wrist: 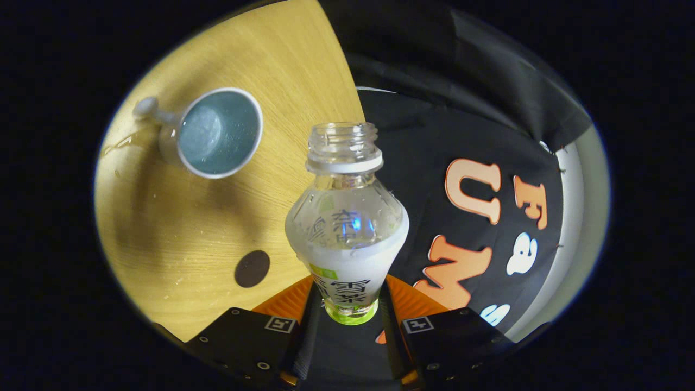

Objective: Take the bottle from table, then pour the juice into the cup, finally place the bottle on the coaster

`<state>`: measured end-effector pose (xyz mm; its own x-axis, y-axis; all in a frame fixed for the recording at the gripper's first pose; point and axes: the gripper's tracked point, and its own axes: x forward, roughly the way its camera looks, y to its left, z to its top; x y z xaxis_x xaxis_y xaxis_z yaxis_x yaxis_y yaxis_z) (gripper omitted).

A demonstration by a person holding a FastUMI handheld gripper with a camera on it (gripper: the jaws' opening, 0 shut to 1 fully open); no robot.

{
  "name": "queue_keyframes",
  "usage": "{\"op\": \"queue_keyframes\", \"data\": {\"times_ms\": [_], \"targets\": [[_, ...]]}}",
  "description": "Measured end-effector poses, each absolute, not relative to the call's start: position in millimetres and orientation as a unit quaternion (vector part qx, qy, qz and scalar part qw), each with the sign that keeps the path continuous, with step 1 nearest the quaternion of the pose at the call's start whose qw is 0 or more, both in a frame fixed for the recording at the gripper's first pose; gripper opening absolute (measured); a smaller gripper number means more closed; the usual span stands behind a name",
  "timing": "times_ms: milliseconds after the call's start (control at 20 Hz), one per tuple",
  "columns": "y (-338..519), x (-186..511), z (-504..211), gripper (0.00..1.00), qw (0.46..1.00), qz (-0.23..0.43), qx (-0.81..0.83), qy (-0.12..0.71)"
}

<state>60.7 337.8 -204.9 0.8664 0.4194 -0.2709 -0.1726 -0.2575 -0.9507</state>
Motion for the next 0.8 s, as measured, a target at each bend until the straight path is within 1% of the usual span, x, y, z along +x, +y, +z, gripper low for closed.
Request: {"op": "queue_keyframes", "data": {"times_ms": [150, 250, 400, 600, 700, 800], "targets": [[331, 57, -211, 0.57, 0.663, 0.258, -0.702, -0.031], [330, 49, -223, 0.57, 0.708, 0.28, -0.648, 0.013], [327, 39, -224, 0.57, 0.762, 0.289, -0.578, 0.052], [326, 36, -231, 0.57, 0.818, 0.308, -0.473, 0.108], [326, 37, -235, 0.57, 0.84, 0.324, -0.41, 0.148], [324, 39, -236, 0.57, 0.857, 0.328, -0.359, 0.17]]}}
